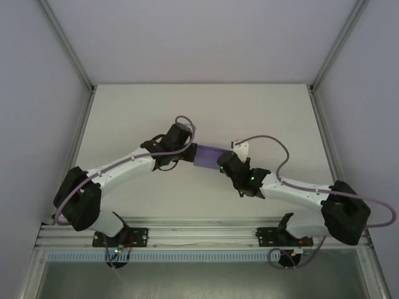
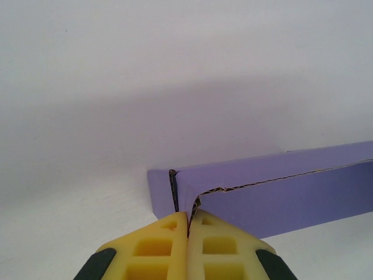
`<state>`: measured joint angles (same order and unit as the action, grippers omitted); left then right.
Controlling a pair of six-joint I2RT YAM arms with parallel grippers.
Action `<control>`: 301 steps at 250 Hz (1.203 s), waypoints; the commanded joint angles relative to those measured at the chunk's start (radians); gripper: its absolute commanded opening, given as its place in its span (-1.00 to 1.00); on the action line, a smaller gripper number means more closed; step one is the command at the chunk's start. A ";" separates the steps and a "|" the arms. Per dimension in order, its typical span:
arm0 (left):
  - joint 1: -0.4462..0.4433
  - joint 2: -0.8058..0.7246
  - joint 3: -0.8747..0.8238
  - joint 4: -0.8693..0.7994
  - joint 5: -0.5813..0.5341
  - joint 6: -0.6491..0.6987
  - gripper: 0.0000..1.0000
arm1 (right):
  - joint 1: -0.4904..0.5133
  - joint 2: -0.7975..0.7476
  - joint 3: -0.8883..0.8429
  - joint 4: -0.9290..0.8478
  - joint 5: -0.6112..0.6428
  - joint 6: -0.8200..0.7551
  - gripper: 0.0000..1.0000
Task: Assemble paper box
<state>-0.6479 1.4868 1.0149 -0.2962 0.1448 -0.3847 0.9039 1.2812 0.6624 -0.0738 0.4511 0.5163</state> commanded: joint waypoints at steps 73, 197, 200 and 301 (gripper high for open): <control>-0.010 0.119 -0.065 -0.121 0.044 -0.050 -1.00 | 0.007 0.075 -0.038 -0.050 0.014 -0.011 -1.00; 0.042 0.048 0.114 -0.265 0.036 -0.125 -1.00 | 0.007 0.061 -0.034 -0.067 0.018 -0.012 -1.00; 0.045 0.045 0.114 -0.260 0.045 -0.127 -1.00 | 0.008 0.061 -0.034 -0.068 0.017 -0.011 -1.00; 0.073 0.040 0.152 -0.244 0.184 -0.162 -1.00 | 0.008 0.057 -0.025 -0.080 0.014 -0.017 -1.00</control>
<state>-0.5816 1.5375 1.1332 -0.4591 0.3038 -0.5198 0.9092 1.3209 0.6628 -0.0280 0.5056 0.5003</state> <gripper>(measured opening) 0.063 0.041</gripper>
